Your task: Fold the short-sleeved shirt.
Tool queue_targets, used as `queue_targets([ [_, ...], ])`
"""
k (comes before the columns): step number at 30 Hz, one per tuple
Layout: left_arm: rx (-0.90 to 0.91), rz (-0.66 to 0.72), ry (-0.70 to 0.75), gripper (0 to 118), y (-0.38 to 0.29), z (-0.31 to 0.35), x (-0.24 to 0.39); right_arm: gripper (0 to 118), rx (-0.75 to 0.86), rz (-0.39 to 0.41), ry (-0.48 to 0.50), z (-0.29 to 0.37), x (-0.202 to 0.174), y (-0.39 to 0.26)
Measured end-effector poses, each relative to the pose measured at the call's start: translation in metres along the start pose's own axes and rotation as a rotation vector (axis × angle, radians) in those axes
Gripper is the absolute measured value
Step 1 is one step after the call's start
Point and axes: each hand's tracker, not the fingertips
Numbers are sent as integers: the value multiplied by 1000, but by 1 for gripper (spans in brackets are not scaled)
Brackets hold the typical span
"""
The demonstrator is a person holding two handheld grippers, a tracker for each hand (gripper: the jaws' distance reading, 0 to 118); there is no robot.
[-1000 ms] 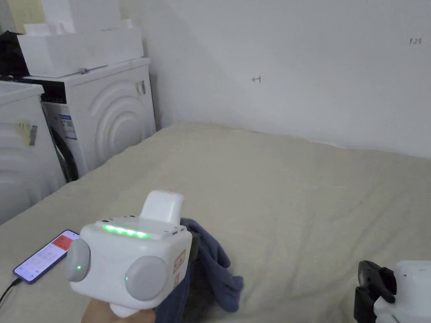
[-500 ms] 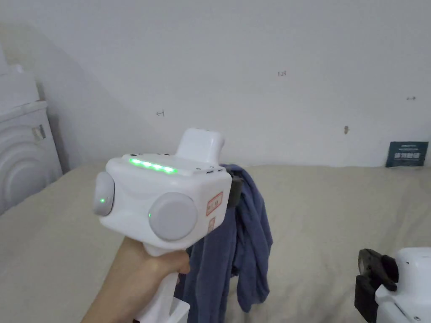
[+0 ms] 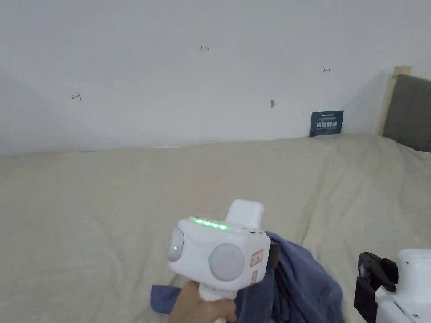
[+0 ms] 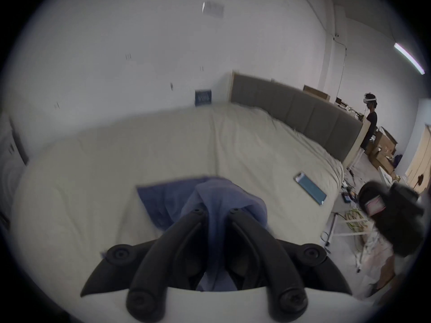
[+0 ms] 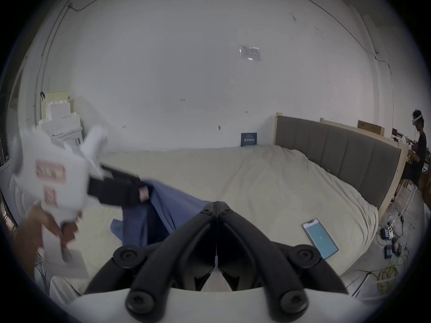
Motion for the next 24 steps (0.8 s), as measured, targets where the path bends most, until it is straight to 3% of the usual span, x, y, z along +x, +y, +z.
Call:
queue_targets([
  [5, -90, 63, 14, 11, -50, -39, -5, 3, -63, 1, 7, -18, 0, -15],
  [7, -114, 126, 5, 22, -62, -45, -12, 3, -82, 9, 11, -23, -2, -19],
  [8, -135, 157, 3, 22, -67, -47, -15, 3, -88, 10, 17, -26, -3, -20],
  [11, -189, 237, -29, 103, -76, -47, -24, 3, -95, 9, 29, -29, -7, -21],
  [12, -170, 252, -45, 118, -80, -43, -26, 3, -97, 9, 32, -30, -8, -21],
  [19, -77, 292, 0, 116, -81, 16, -45, 3, -84, 16, 53, -23, -18, -18],
  [22, -40, 273, 84, 114, -75, 50, -59, 3, -75, 16, 70, -18, -25, -15],
  [23, -19, 263, 101, 108, -74, 64, -62, 3, -70, 19, 75, -16, -26, -14],
  [24, 13, 263, 137, 90, -74, 78, -66, 3, -66, 24, 82, -14, -29, -13],
])
